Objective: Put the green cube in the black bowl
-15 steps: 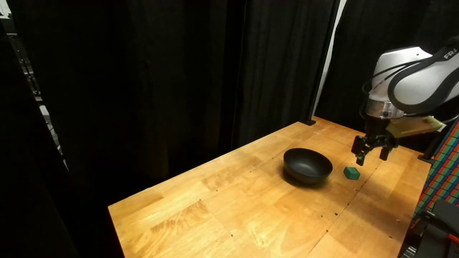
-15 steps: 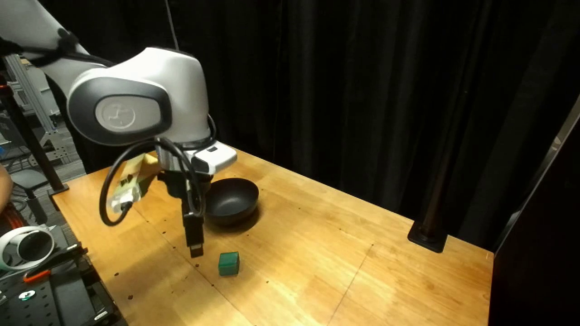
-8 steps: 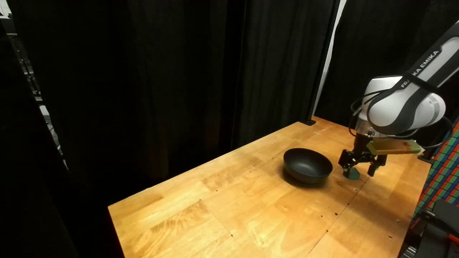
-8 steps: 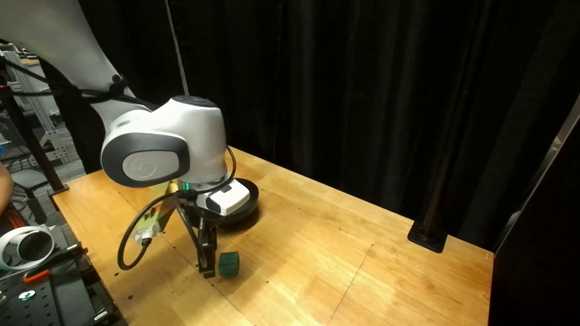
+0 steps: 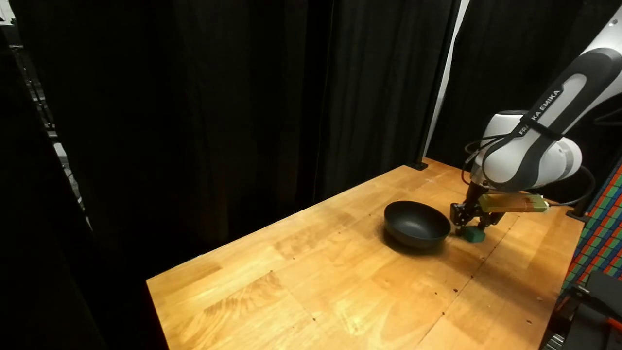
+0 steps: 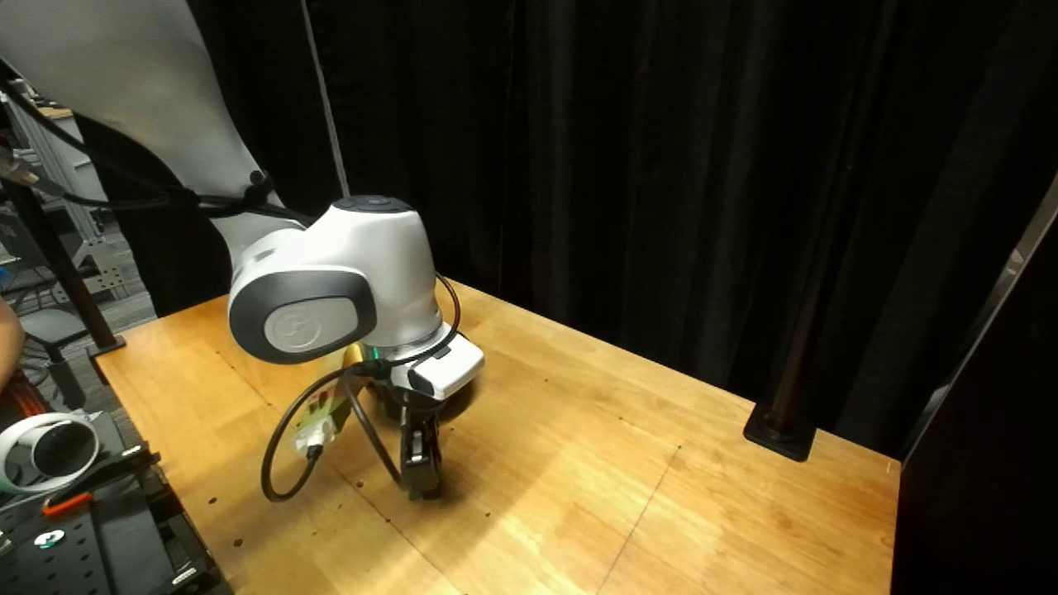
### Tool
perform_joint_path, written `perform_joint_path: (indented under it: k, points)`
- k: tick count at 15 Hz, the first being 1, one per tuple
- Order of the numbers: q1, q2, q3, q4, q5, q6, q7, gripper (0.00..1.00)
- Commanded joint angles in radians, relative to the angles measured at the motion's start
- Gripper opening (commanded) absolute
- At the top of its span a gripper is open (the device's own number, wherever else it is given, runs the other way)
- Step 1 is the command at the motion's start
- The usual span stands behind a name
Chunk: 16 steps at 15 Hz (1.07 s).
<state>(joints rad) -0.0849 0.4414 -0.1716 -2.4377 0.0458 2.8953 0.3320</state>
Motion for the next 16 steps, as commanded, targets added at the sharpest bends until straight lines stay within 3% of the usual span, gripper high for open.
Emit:
perform_joint_path:
  k: [1,2,4,6,9,11,16]
  points:
    - [0.054,-0.033,-0.076,0.014,0.002,-0.047,0.029,0.27]
    - [0.072,-0.058,-0.108,0.015,-0.014,-0.086,0.042,0.2]
    - [0.108,-0.122,-0.162,0.015,-0.051,-0.165,0.073,0.19]
    - [0.113,-0.201,-0.165,0.02,-0.07,-0.236,0.091,0.19]
    - [0.047,-0.316,-0.034,0.027,0.101,-0.366,0.023,0.19]
    - [0.048,-0.358,0.032,0.018,0.241,-0.405,0.013,0.19]
    - [0.091,-0.371,0.16,0.003,0.505,-0.303,-0.038,0.19]
